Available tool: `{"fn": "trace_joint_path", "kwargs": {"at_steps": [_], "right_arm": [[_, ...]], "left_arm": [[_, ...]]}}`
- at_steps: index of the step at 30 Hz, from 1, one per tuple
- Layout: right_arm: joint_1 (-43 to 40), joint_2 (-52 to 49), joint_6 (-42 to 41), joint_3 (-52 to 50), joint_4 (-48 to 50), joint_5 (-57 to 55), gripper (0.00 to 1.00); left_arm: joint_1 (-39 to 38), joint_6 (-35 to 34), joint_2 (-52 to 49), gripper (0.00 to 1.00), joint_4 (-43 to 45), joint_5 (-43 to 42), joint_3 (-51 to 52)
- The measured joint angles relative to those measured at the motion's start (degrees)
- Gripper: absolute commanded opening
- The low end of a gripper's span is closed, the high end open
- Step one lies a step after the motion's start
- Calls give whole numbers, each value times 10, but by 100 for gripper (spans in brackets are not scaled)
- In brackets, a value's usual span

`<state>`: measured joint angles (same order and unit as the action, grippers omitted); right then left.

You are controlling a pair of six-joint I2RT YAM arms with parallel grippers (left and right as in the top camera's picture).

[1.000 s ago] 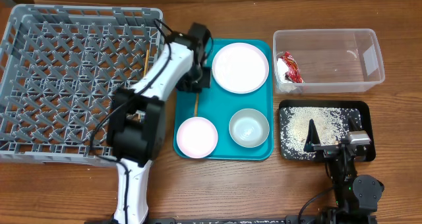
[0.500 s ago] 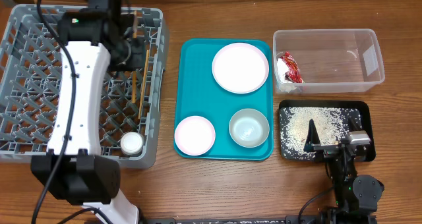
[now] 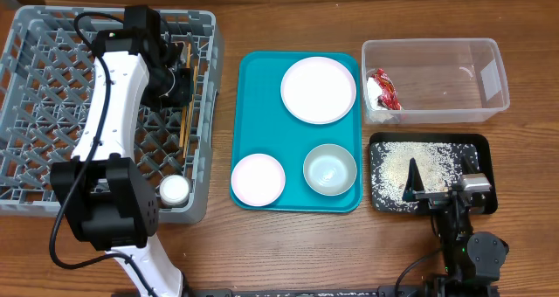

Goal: Sort waste into correct bins and load items into the dishwasher
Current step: 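Carry the second chopstick into the dish rack and release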

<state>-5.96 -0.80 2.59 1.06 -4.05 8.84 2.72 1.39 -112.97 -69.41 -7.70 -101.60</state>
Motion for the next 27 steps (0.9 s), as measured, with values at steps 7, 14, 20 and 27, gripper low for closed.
{"fn": "trace_joint_path", "kwargs": {"at_steps": [7,14,20,27], "right_arm": [[0,0,0,0,0,0,100],[0,0,0,0,0,0,100],[0,0,0,0,0,0,100],[0,0,0,0,0,0,100]], "left_arm": [[-4,6,-12,6,34,-4,33],[-11,18,-26,51,63,-13,86],[-4,15,-25,59,17,-4,33],[-7,-14,-14,59,-66,-1,-104]]}}
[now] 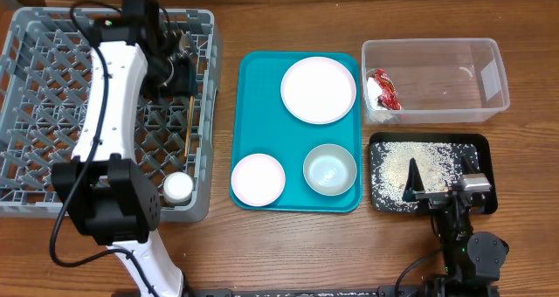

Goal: Sort waste into correct bins and load items into the dishwasher
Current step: 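Carry the second chopstick into the dish rack and release, then grasp the pink bowl rim with the left gripper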

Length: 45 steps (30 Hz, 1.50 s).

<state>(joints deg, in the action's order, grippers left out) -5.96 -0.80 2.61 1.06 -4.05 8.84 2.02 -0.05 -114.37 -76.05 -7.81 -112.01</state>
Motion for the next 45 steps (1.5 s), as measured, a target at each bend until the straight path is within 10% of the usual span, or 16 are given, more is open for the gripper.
{"fn": "trace_joint_path", "kwargs": {"at_steps": [13,22,28,45], "right_arm": [[0,0,0,0,0,0,100],[0,0,0,0,0,0,100],[0,0,0,0,0,0,100],[0,0,0,0,0,0,100]], "left_arm": [[-209,-117,42,28,-110,117,68],[-308,-196,81,51,-128,188,125],[-298,-209,222,65,-36,160,268],[-281,-237,217,35,197,140,529]]}}
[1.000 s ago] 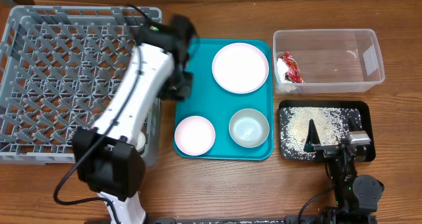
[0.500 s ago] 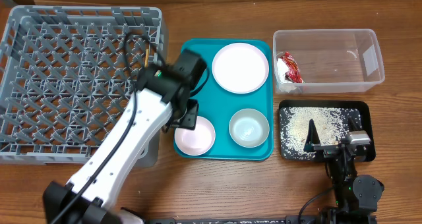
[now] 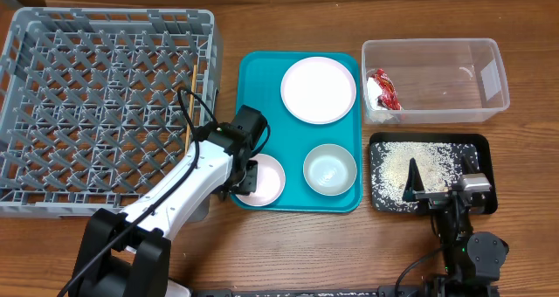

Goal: Sort waste into correct bins and load items into the dishwasher
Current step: 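Grasp the pink bowl rim with the left gripper, then lift the pink bowl and lower it into the dish rack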

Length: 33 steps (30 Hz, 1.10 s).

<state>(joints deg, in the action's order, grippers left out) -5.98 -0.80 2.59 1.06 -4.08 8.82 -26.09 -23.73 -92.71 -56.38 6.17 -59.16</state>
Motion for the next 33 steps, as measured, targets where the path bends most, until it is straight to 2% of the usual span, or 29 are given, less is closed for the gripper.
{"fn": "trace_joint_path", "kwargs": {"at_steps": [17,19,22,23,28,33], "right_arm": [[0,0,0,0,0,0,100],[0,0,0,0,0,0,100],[0,0,0,0,0,0,100],[0,0,0,0,0,0,100],[0,0,0,0,0,0,100],[0,0,0,0,0,0,100]], "left_arm": [[17,-15,0,31,80,1,37],[19,-15,0,26,94,1,46],[20,-18,0,11,108,0,57],[21,-18,0,4,112,-1,59],[22,-18,2,4,103,-14,50],[22,-18,2,4,31,-19,3]]}}
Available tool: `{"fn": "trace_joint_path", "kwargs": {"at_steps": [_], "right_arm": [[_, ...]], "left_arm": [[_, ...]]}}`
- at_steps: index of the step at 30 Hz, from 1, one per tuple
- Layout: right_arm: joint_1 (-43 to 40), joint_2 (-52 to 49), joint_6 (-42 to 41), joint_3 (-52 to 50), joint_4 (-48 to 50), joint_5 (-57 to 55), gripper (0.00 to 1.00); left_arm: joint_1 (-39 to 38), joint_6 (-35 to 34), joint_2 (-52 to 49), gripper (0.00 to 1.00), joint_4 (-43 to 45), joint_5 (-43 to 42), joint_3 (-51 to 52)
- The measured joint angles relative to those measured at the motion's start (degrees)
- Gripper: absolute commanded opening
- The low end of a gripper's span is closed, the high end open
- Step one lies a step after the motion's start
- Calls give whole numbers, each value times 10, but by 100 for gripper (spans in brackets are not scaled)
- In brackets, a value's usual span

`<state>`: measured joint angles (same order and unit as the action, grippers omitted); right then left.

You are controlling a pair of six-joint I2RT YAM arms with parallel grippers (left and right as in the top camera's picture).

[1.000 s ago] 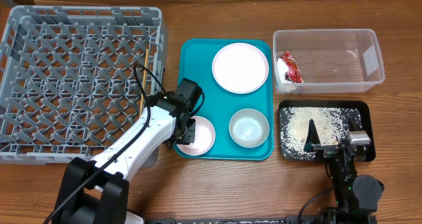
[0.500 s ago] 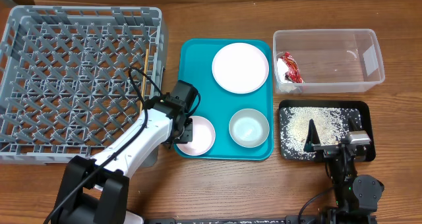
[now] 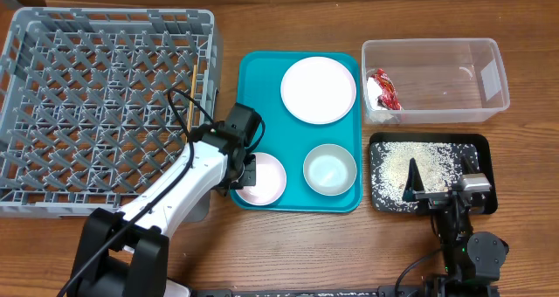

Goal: Sort waste into correct bins and load items into the dishwasher
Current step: 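Lift the pink bowl and lower it into the dish rack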

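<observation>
The grey dishwasher rack (image 3: 113,17) fills the left of the table, with brown chopsticks (image 3: 187,113) lying near its right side. A teal tray (image 3: 260,96) carries a large white plate (image 3: 319,89), a grey-blue bowl (image 3: 330,169) and a small white plate (image 3: 271,182). My left gripper (image 3: 248,170) hangs at the small plate's left edge, and the overhead view does not show how its fingers stand. My right gripper (image 3: 412,179) rests over the black tray, its fingers together with nothing held.
A clear plastic bin (image 3: 454,105) at the back right holds a red and white wrapper (image 3: 383,92). A black tray (image 3: 389,148) in front of it is strewn with rice-like scraps. The white left arm crosses the rack's front right corner.
My left wrist has shifted slightly left and back while its fingers stay at the small white plate's left edge. The right arm and everything on the tray have not moved.
My left gripper was over the rack's far right part, beside the chopsticks, then a little farther back over the rack. Later it had left the rack and stood at the small white plate on the teal tray, where it still is.
</observation>
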<state>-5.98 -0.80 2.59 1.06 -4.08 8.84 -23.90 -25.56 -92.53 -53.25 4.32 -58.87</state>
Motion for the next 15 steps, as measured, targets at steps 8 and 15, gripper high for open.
{"fn": "trace_joint_path", "kwargs": {"at_steps": [8,15], "right_arm": [[0,0,0,0,0,0,100],[0,0,0,0,0,0,100]], "left_arm": [[0,0,0,4,-217,75,-217],[0,0,2,4,-291,272,-380]]}}
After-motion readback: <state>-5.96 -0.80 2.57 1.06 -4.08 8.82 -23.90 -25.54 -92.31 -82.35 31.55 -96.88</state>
